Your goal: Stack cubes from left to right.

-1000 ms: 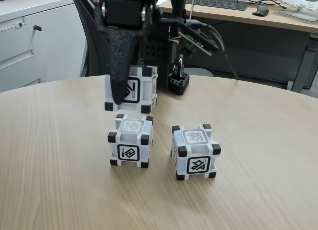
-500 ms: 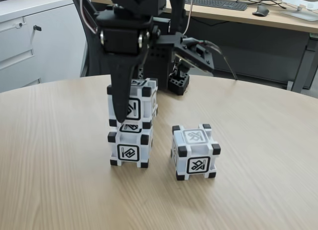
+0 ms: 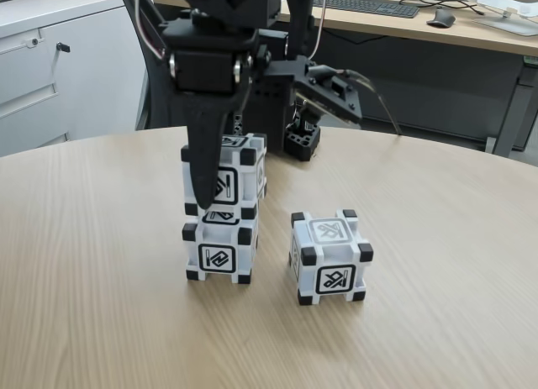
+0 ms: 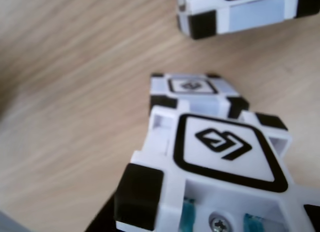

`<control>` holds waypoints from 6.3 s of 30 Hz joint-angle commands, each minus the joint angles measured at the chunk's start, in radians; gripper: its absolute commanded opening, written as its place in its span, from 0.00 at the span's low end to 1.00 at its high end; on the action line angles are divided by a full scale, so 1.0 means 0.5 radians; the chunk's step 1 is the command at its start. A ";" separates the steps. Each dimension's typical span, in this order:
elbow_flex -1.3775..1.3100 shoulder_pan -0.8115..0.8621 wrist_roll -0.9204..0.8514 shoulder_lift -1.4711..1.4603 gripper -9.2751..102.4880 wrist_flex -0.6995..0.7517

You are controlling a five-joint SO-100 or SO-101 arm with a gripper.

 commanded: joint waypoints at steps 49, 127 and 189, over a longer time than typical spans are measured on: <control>-0.083 -1.031 0.528 -0.267 0.49 -0.025; -0.086 -1.019 0.242 0.693 0.08 -0.368; -0.086 -0.212 0.021 0.736 0.18 0.255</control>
